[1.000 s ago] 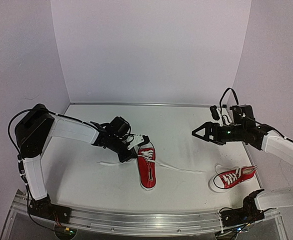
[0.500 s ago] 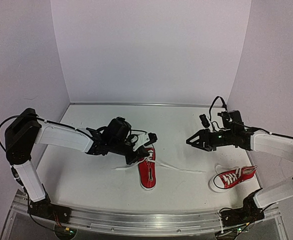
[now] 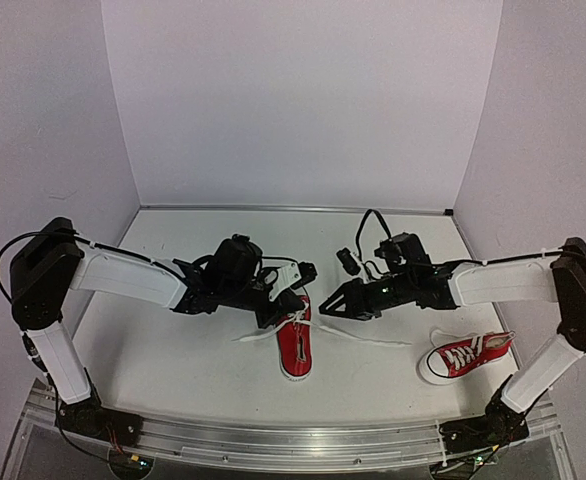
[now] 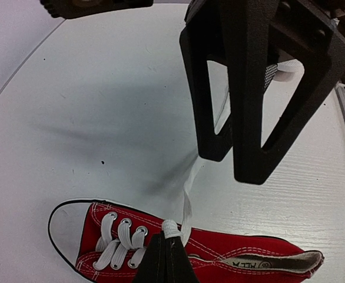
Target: Tie the shoes
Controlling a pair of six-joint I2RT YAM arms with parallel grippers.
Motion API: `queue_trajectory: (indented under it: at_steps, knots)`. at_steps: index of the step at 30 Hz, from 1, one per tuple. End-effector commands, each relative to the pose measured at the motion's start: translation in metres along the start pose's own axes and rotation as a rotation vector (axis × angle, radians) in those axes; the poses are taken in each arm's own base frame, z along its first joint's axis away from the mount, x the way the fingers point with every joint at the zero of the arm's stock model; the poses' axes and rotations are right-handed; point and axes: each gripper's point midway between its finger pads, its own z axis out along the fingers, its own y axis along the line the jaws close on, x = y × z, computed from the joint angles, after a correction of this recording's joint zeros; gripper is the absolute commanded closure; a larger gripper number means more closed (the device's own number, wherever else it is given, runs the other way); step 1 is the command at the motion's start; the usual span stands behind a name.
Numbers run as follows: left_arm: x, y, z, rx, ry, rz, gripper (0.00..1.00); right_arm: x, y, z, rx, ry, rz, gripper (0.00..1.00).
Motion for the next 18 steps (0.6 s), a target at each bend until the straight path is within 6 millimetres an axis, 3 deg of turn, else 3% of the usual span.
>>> queue_trajectory:
  at_steps: [1, 10, 18]
  knots:
    - [-0.017, -0.002, -0.004, 0.001, -0.062, 0.019, 1.0, -0.031, 0.024, 0.015, -0.057, -0.069, -0.059, 0.66]
    - [-0.016, -0.005, -0.005, 0.006, -0.068, 0.034, 1.0, -0.034, 0.02, 0.042, -0.069, -0.037, -0.049, 0.71]
    - [-0.016, -0.005, -0.005, 0.006, -0.074, 0.044, 1.0, -0.032, 0.017, 0.047, -0.07, -0.023, -0.043, 0.92]
